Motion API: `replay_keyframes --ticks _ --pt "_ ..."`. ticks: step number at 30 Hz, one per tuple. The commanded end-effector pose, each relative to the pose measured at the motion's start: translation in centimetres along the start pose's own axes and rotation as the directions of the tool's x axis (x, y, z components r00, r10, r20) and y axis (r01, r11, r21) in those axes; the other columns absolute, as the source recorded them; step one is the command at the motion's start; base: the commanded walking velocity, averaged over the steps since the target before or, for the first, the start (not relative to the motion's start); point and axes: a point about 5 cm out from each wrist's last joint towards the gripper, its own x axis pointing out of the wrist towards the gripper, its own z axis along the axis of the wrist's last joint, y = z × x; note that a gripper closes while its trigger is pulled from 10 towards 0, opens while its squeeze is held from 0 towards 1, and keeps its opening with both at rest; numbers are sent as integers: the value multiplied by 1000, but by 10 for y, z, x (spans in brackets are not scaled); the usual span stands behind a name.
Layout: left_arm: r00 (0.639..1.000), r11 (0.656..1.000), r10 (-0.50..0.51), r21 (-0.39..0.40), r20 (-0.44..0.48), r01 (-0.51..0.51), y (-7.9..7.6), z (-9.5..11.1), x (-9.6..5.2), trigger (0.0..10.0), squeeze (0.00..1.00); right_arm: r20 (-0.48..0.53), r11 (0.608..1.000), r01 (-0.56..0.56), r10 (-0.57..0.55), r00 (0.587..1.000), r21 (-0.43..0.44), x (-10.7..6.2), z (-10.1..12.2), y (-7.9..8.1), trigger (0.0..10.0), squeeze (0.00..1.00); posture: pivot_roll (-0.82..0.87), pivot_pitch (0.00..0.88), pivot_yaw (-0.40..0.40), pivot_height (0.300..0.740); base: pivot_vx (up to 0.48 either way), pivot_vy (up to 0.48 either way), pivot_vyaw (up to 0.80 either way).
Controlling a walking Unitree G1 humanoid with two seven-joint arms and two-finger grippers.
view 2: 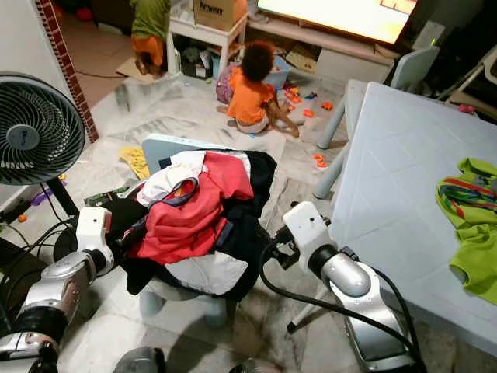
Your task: Hang hanger
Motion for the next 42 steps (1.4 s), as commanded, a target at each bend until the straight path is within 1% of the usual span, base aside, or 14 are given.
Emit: replay_keyframes --ticks 1,7,14,15,20,22,25,26,27,28,33,35,36,42 --pt "999 999 -39 11 -13 39 -9 -2 5 0 0 1 1000 20 -20 1000 -15 -5 2 -6 10000 0 -124 40 -152 740 0 0 0" --pt "996 997 -83 8 -22 83 -21 -8 11 0 0 2 1000 21 -21 1000 -22 -5 3 -7 10000 0 -127 39 -154 740 0 0 0" --pt "985 985 -174 -5 20 174 -53 -4 19 0 0 2 999 16 -16 1000 -30 -2 4 -6 10000 0 -123 39 -157 740 0 0 0" --pt "979 980 -201 0 26 201 -63 -4 21 0 0 4 999 15 -15 1000 -32 -2 4 -6 10000 0 -123 39 -157 740 0 0 0" --pt "968 969 -247 19 38 247 -79 -3 23 0 0 7 999 14 -14 1000 -33 -1 5 -7 10000 0 -118 39 -159 740 0 0 0" --pt "969 970 -241 54 45 239 -83 -4 21 0 0 8 999 14 -14 1000 -35 0 5 -6 10000 0 -119 38 -155 740 0 0 0" --pt "979 978 -197 83 57 192 -80 -5 17 0 0 9 999 14 -14 1000 -34 0 5 -7 10000 0 -119 38 -155 740 0 0 0" --pt "986 983 -153 112 58 146 -74 -8 13 8863 137 8 999 12 -12 1000 -33 0 5 -6 10000 0 -109 40 -155 740 0 0 0" --pt "988 984 -142 119 59 134 -72 -8 11 8863 137 8 999 11 -11 1000 -33 1 5 -6 10000 0 -109 40 -155 740 0 0 0" --pt "990 989 -119 102 70 111 -69 -9 9 10000 1000 8 999 8 -8 1000 -32 1 4 -5 10000 0 -109 40 -155 740 0 0 0" --pt "995 996 -45 84 94 37 -62 -9 1 10000 1000 10 999 0 0 1000 -32 3 5 -4 10000 0 -97 41 -159 740 0 0 0" --pt "991 995 57 78 121 -67 -55 -10 -8 10000 1000 15 999 -4 4 1000 -33 5 7 -4 10000 0 -91 40 -162 740 0 0 0" --pt "989 994 67 76 130 -77 -54 -9 -10 10000 1000 16 999 -4 5 1000 -33 5 7 -4 10000 0 -91 40 -162 740 0 0 0" --pt "993 998 27 51 112 -33 -52 -13 -10 10000 1000 21 999 -13 14 1000 -38 7 8 -4 10000 0 -89 42 -167 740 0 0 0"
